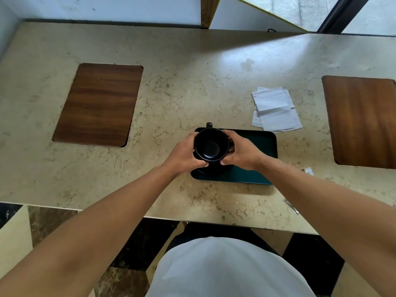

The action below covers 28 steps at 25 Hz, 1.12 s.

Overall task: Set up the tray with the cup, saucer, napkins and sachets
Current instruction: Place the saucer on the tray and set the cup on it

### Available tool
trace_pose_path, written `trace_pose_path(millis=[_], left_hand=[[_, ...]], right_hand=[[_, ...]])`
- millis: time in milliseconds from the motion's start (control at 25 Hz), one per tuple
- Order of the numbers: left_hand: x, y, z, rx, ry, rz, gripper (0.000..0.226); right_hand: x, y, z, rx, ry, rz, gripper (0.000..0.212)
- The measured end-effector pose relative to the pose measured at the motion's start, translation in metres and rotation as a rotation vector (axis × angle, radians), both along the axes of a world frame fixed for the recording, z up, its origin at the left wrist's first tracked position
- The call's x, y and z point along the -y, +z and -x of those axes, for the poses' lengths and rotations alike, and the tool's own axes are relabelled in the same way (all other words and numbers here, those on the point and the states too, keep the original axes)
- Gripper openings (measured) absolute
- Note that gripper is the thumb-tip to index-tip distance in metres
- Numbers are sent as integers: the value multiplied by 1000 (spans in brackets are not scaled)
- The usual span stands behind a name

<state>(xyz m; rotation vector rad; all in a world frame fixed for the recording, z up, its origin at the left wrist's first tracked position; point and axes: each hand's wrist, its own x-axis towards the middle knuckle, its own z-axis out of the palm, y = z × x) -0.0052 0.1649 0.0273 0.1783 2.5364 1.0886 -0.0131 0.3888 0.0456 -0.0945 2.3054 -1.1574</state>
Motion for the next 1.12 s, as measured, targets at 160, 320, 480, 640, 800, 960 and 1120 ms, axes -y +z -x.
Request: trace_pose_path(millis=[160, 320, 480, 640, 800, 960, 1120], left_hand=[[-4, -3, -5, -17, 24, 7, 93], [-6, -2, -7, -31, 34, 14, 95], [-8, -4, -9, -28, 42, 15, 97], [-11, -8, -12, -28, 46, 11, 95], [-12, -9, -14, -35, 52, 7, 93], [-12, -9, -16, -56, 41, 7, 95], [-9, -8, -14, 29, 25, 72, 117]], right_hand=[[1, 0, -1, 8, 4, -18, 98], [1, 2, -1, 14, 0, -23, 98], [-1, 4, -2, 18, 12, -38, 97], [-2, 6, -2, 18, 37, -65, 97], [0, 8, -2, 19, 36, -82, 97], [0, 10, -4, 21, 30, -87, 98], [0, 11, -3, 35, 27, -110, 101]])
